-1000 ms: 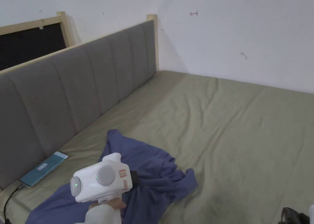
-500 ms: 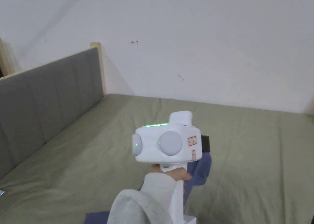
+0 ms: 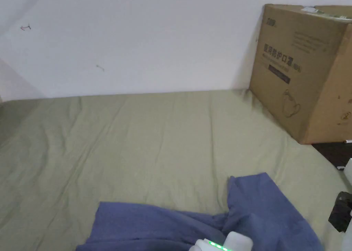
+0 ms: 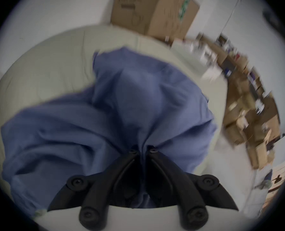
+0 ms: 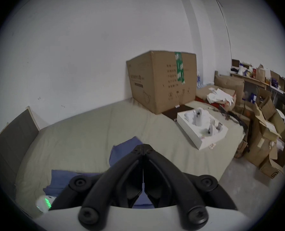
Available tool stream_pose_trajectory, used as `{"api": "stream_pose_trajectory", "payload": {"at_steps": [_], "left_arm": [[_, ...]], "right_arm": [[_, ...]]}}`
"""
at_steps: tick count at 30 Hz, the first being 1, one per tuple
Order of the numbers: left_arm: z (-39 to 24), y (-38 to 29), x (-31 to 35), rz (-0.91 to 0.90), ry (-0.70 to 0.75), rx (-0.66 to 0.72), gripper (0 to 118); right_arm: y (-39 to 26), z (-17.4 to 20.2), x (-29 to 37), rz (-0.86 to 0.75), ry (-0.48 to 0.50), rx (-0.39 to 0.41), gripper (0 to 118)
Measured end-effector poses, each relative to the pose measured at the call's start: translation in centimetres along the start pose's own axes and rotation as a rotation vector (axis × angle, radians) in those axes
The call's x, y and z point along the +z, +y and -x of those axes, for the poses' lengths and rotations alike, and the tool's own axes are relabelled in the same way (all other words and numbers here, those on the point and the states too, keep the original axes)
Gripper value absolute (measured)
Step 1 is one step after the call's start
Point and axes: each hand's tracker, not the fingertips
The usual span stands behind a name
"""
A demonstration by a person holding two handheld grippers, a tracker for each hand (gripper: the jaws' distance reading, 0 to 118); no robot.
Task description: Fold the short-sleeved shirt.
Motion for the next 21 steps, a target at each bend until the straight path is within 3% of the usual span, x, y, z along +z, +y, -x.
{"api": "stream_pose_trajectory", "payload": {"at_steps": [3, 6, 7, 11, 12, 13, 14, 15, 16, 17, 21], "left_arm": [[0.1, -1.1, 0.3, -0.112, -0.029, 0.008, 21], [1.2, 0.5, 1.8, -0.078, -0.065, 0.047, 104], [1.5, 0.7, 2.4, -0.078, -0.056, 0.052, 112], [3.5, 1.1, 6.4, -0.170, -0.060, 0.090, 104], [4.4, 0.9, 7.7, -0.182, -0.042, 0.108, 90], [5.3, 0.5, 8.8, -0.203, -0.033, 0.127, 65], [6.4, -0.1, 10.0, -0.232, -0.016, 0.156, 54], [7.5, -1.0, 10.8, -0.242, 0.026, 0.195, 54], [8.5, -1.8, 11.4, -0.242, 0.080, 0.226, 21], [9.7, -3.0, 11.5, -0.234, 0.156, 0.252, 1], [14.5, -7.6, 10.9, -0.145, 0.227, 0.388, 0]], "right_arm": [[-1.2, -0.2, -1.2, 0.051, -0.011, 0.013, 0], [-1.7, 0.1, -1.9, 0.075, -0.003, -0.005, 0], [-1.7, 0.3, -1.9, 0.082, 0.008, -0.011, 0], [-1.9, 1.6, -1.4, 0.079, 0.030, 0.036, 0], [-2.0, 2.0, -1.4, 0.078, 0.032, 0.045, 0], [-2.0, 2.2, -1.3, 0.080, 0.036, 0.050, 0], [-2.2, 2.5, -1.2, 0.082, 0.045, 0.051, 0], [-2.2, 2.8, -1.2, 0.087, 0.059, 0.051, 0], [-2.4, 3.1, -1.2, 0.091, 0.067, 0.053, 0], [-2.6, 3.5, -1.3, 0.096, 0.072, 0.056, 0], [-3.7, 5.5, -1.3, 0.123, 0.105, 0.090, 0]]}}
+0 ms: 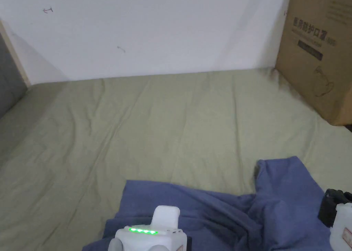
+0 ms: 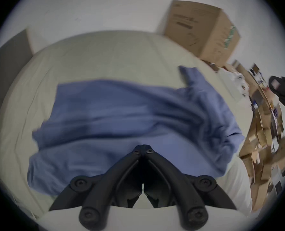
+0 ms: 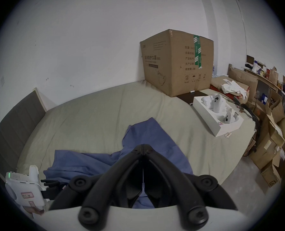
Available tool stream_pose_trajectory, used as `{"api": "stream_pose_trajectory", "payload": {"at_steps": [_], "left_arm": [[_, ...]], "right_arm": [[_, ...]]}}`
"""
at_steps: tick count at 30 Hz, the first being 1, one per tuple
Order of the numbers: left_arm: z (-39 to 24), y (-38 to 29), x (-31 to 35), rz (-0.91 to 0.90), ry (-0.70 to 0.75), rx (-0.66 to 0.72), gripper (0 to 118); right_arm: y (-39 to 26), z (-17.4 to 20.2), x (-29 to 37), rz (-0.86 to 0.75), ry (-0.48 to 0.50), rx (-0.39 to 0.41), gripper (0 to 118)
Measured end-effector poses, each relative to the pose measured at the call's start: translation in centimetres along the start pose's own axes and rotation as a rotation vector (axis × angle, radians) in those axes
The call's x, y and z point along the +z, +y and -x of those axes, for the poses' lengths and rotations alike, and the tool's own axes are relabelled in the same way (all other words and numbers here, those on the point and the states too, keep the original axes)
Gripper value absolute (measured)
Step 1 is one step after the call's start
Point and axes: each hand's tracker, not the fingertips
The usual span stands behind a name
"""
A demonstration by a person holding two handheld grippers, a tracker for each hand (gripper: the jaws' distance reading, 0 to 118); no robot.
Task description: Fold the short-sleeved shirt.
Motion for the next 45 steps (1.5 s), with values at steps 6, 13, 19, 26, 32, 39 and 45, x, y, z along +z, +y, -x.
{"api": "stream_pose_trajectory", "payload": {"at_steps": [6, 13, 19, 26, 32, 39, 45], "left_arm": [[5.5, 4.4, 0.2, -0.047, 0.051, 0.103, 11], [11.6, 16.1, -3.3, -0.016, 0.098, 0.196, 108], [13.7, 16.9, -11.6, 0.227, 0.116, 0.285, 17], [13.5, 15.7, -11.1, 0.174, 0.104, 0.313, 1], [13.4, 16.6, -8.2, 0.159, 0.080, 0.306, 1], [12.0, 17.6, -2.2, 0.010, 0.043, 0.218, 1], [9.0, 16.8, 1.5, -0.078, 0.093, 0.077, 1]], "right_arm": [[-0.7, 1.8, -1.3, 0.046, 0.031, 0.039, 0], [-1.2, 1.7, -3.2, 0.084, 0.012, 0.063, 0], [-1.9, 0.0, -5.7, 0.137, -0.035, 0.061, 0], [-2.3, -1.7, -6.8, 0.164, -0.068, 0.038, 0], [-1.8, -2.8, -6.5, 0.153, -0.078, 0.034, 0], [-0.7, -3.8, -5.5, 0.134, -0.074, 0.042, 0], [2.2, -8.0, -10.5, 0.255, 0.057, -0.067, 84]]}}
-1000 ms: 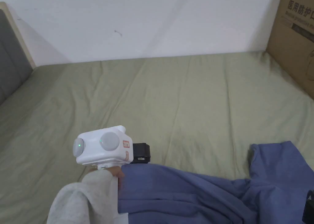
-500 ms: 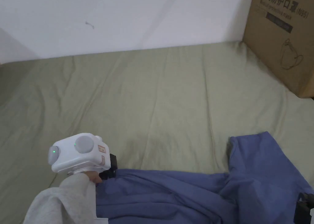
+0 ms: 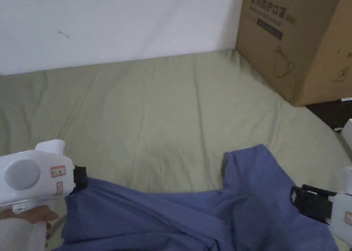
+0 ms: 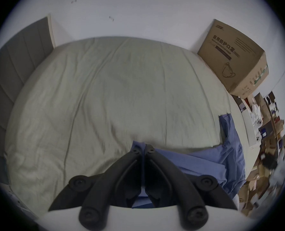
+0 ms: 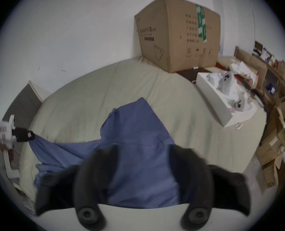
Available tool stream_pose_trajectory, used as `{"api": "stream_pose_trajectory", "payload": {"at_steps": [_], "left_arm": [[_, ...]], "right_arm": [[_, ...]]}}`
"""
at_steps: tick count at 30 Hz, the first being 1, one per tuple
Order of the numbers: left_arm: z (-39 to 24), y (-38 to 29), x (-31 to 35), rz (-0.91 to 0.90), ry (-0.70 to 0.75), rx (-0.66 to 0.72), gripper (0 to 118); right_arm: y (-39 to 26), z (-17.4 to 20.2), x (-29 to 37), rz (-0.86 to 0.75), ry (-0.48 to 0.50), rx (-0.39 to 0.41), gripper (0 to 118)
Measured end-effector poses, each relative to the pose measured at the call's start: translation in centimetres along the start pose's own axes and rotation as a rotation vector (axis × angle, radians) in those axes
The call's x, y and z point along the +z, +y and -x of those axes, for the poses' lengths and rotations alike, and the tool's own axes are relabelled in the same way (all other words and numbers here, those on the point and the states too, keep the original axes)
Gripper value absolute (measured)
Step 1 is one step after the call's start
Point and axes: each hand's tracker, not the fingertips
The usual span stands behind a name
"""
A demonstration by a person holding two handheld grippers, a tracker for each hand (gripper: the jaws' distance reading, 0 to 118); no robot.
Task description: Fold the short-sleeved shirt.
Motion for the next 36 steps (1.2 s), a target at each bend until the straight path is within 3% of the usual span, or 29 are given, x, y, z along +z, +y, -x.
{"api": "stream_pose_trajectory", "payload": {"at_steps": [3, 6, 9, 11, 14, 15, 16, 17, 18, 22, 27, 36], "left_arm": [[-0.8, -0.7, 0.8, -0.027, 0.049, -0.043, 1], [-1.0, -1.3, 1.1, -0.032, 0.058, -0.053, 1], [-0.4, -1.0, 0.5, -0.032, 0.064, -0.050, 1], [-0.1, -0.9, 0.1, -0.028, 0.069, -0.051, 1], [-0.1, -1.1, 0.0, -0.023, 0.080, -0.060, 1], [-0.3, -1.2, 0.0, -0.024, 0.083, -0.066, 1], [-0.3, -1.2, 0.0, -0.025, 0.084, -0.067, 1], [-0.2, -1.2, 0.0, -0.026, 0.084, -0.060, 1], [-0.1, -1.2, 0.2, -0.029, 0.077, -0.050, 1], [-0.2, -1.2, 1.3, -0.039, 0.091, -0.066, 1], [1.5, 0.1, 3.7, -0.076, 0.123, -0.067, 1], [2.7, 6.3, 13.3, -0.302, 0.221, -0.100, 1]], "right_arm": [[2.4, -1.7, -4.5, 0.085, -0.007, 0.067, 85], [3.6, -2.6, -10.1, 0.236, -0.073, 0.164, 84], [2.9, -3.8, -15.1, 0.385, -0.103, 0.159, 83], [2.2, -3.8, -16.9, 0.462, -0.118, 0.150, 72], [2.6, -2.7, -16.2, 0.429, -0.134, 0.193, 66], [2.7, -2.3, -15.9, 0.422, -0.122, 0.235, 56], [2.9, -2.2, -15.8, 0.417, -0.127, 0.242, 37], [3.2, -2.1, -15.5, 0.414, -0.128, 0.228, 12], [3.5, -2.0, -15.4, 0.406, -0.095, 0.186, 2], [4.1, -1.1, -14.4, 0.414, -0.094, 0.215, 2], [10.1, -0.1, -8.5, 0.253, 0.017, 0.093, 2], [22.4, 5.2, 2.3, -0.002, 0.140, 0.109, 2]]}}
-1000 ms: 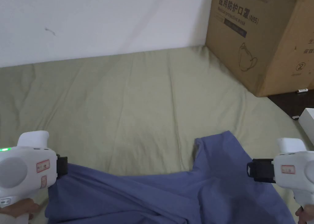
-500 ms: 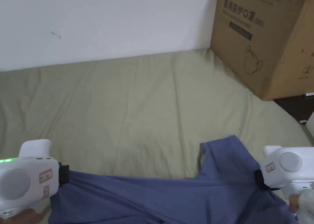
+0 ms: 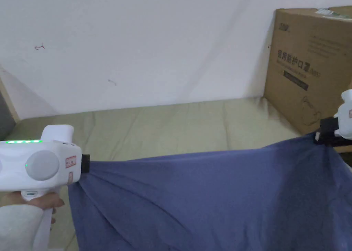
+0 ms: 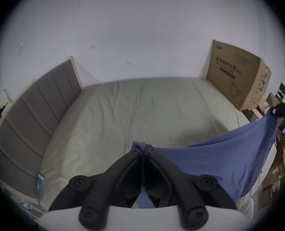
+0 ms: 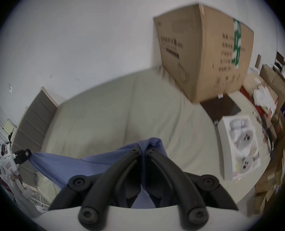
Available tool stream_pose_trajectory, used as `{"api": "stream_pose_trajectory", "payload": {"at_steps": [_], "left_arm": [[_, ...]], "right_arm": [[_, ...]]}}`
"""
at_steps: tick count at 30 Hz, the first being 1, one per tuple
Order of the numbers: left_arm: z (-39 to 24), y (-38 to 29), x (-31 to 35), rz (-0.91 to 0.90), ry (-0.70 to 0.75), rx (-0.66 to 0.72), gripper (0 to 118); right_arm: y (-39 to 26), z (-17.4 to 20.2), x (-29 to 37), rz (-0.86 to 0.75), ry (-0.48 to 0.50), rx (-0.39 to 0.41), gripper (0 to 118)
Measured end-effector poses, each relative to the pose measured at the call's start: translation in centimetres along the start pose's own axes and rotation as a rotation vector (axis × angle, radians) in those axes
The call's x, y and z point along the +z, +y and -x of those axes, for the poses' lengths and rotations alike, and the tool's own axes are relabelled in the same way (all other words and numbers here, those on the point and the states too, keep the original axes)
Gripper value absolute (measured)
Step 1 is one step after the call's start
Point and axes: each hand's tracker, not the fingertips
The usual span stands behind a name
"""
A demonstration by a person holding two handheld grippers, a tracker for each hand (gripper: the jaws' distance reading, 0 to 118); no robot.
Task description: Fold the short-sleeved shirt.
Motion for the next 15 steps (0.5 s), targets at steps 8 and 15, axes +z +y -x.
{"api": "stream_pose_trajectory", "payload": {"at_steps": [8, 15], "left_arm": [[2.8, 8.2, 4.2, -0.149, 0.093, 0.011, 1], [5.4, 16.2, 5.3, -0.218, 0.132, 0.023, 0]], "right_arm": [[11.3, 5.1, 4.1, -0.117, 0.037, 0.030, 2], [18.1, 10.2, 7.8, -0.176, 0.049, 0.000, 2]]}}
